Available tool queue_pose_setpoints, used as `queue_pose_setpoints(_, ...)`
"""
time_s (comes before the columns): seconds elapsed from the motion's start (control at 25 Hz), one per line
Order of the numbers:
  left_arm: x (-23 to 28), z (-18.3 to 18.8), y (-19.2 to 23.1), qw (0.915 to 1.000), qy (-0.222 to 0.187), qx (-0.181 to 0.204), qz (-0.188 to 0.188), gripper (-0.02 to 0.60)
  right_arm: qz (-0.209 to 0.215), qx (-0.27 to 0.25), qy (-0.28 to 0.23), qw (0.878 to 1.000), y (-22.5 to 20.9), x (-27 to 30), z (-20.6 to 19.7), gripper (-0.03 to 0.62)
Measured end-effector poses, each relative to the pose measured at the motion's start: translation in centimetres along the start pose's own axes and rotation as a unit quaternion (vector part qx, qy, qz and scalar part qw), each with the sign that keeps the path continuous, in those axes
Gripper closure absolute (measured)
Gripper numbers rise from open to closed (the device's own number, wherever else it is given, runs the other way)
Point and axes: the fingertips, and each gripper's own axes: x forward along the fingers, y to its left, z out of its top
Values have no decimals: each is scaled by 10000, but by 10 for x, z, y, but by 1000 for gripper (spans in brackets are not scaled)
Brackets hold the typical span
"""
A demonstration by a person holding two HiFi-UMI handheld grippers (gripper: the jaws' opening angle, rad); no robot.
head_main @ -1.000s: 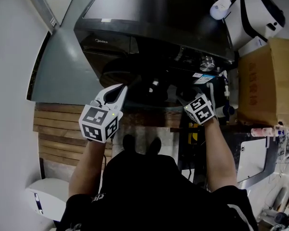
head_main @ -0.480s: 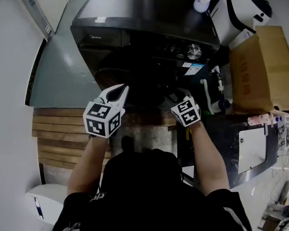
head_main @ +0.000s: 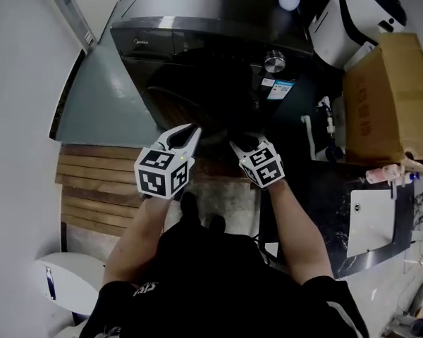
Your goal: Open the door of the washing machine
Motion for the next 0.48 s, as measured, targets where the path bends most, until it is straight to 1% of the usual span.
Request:
queue_pose_setpoints(0.24, -7, -16, -8, 9997, 73, -156, 164, 497, 131, 50, -121, 9998, 32, -9, 0, 517)
queue_pose_setpoints(0.48, -12, -35, -17, 9994, 237, -207, 162, 441, 421, 23, -125, 9990, 72, -16, -1, 530)
